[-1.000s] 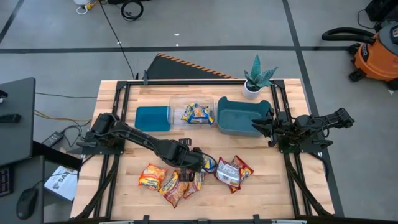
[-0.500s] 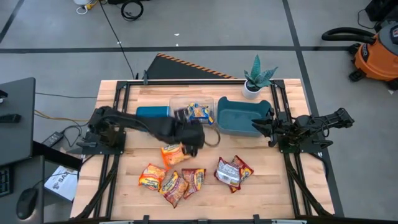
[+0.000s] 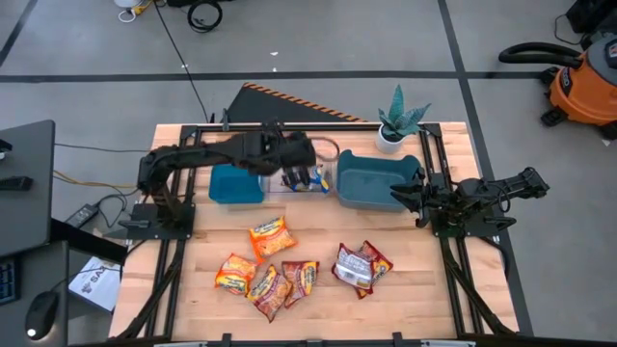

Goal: Sort Maruchan noodles
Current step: Put the blue noodle pack into the transparent bin

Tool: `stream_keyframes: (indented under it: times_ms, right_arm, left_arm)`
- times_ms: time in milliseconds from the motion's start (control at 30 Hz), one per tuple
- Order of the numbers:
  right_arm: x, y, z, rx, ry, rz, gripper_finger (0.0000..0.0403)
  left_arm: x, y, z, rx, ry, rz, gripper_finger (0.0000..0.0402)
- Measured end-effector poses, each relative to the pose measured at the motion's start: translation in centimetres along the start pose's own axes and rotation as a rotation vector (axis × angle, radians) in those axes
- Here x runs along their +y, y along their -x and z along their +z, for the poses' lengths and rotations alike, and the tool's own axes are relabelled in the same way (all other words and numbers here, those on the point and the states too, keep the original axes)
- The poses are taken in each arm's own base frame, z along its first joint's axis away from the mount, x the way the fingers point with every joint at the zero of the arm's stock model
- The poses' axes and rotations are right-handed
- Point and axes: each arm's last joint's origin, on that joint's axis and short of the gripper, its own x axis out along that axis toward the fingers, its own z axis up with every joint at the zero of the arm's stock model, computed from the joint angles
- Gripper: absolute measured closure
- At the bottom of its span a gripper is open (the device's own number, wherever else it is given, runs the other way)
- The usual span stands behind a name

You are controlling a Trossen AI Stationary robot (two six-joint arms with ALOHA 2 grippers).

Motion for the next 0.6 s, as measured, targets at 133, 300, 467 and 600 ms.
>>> stream_keyframes:
  times_ms: [133,300,467,600]
  right_arm:
    - [0.0,0.0,0.0,-0.001,0.0,0.0,0.0291]
    - [0.0,0.0,0.0,-0.001,-0.001,0.0,0.0291]
    - [0.0,0.0,0.0,0.0,0.0,0.0,0.0292]
    - [0.0,0.0,0.0,0.0,0.0,0.0,0.0292]
  left_arm:
    - [2.8,-2.3,-0.2,0.049,0.067,0.032,0.0396]
    - [4.1,-3.8,-0.8,0.105,0.143,-0.112,0.0397]
    - [1.7,-5.3,-2.9,0.256,0.134,-0.231,0.0397]
    - [-1.0,-6.3,-4.9,0.372,0.133,-0.304,0.0397]
